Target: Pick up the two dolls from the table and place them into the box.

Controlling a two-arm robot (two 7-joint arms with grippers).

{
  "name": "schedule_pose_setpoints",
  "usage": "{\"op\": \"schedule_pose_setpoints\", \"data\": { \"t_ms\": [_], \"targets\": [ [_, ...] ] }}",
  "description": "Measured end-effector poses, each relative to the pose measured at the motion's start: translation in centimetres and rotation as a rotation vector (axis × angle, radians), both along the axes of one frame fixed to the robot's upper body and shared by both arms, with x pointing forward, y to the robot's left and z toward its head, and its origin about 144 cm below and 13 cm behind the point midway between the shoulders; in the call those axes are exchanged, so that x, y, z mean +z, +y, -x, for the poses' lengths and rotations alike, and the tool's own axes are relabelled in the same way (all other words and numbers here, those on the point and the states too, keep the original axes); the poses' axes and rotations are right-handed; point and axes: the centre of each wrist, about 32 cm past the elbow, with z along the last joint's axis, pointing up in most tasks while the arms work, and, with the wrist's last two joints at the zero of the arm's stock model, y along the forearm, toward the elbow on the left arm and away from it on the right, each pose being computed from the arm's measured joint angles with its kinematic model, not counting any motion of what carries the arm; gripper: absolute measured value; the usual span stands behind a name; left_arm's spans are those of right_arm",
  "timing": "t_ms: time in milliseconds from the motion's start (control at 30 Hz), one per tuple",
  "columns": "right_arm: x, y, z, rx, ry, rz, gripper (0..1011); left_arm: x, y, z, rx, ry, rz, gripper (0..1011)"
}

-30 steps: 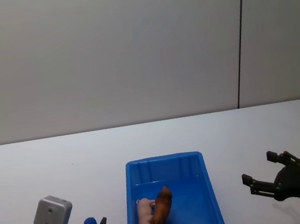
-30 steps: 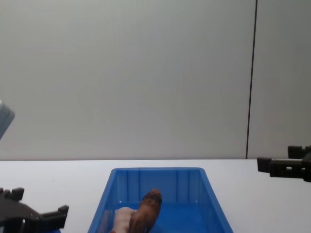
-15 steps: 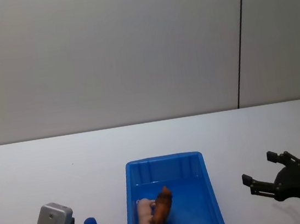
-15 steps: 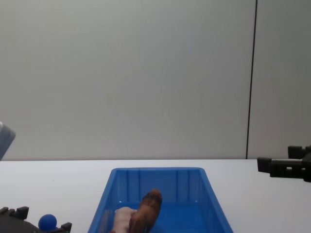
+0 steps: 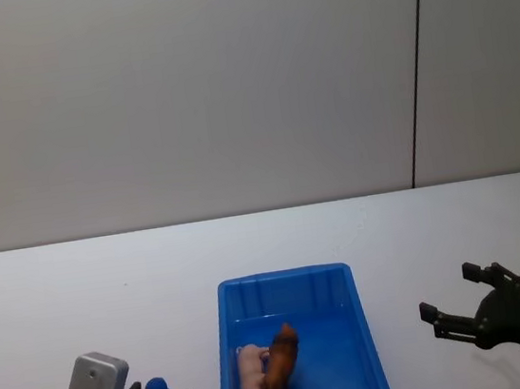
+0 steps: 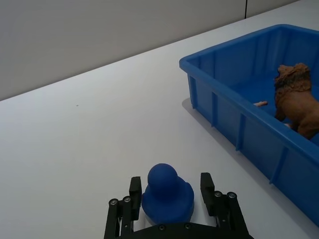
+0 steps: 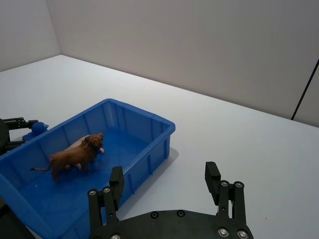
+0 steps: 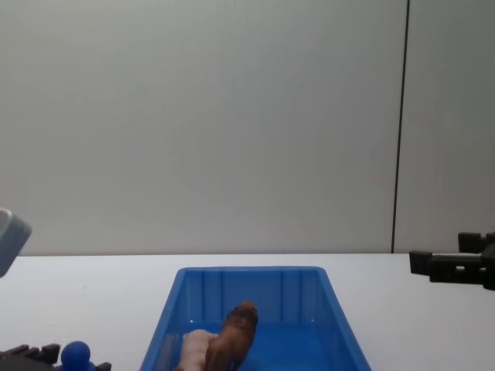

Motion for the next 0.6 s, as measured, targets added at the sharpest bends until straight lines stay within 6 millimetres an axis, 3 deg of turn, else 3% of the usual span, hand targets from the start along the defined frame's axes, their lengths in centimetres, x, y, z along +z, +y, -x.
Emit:
{"op": "schedule_pose_setpoints", "data": {
  "t_ms": [300,600],
  "targets": [
    [0.0,0.0,0.0,0.000,0.000,0.000,1001,-0.3,0.2,-0.6,-0.002,0.023,-0.008,522],
    [0.0,0.0,0.0,0.000,0.000,0.000,1001,0.8,0.2,-1.1,-0.003,-0.003,-0.028,461]
  ]
}}
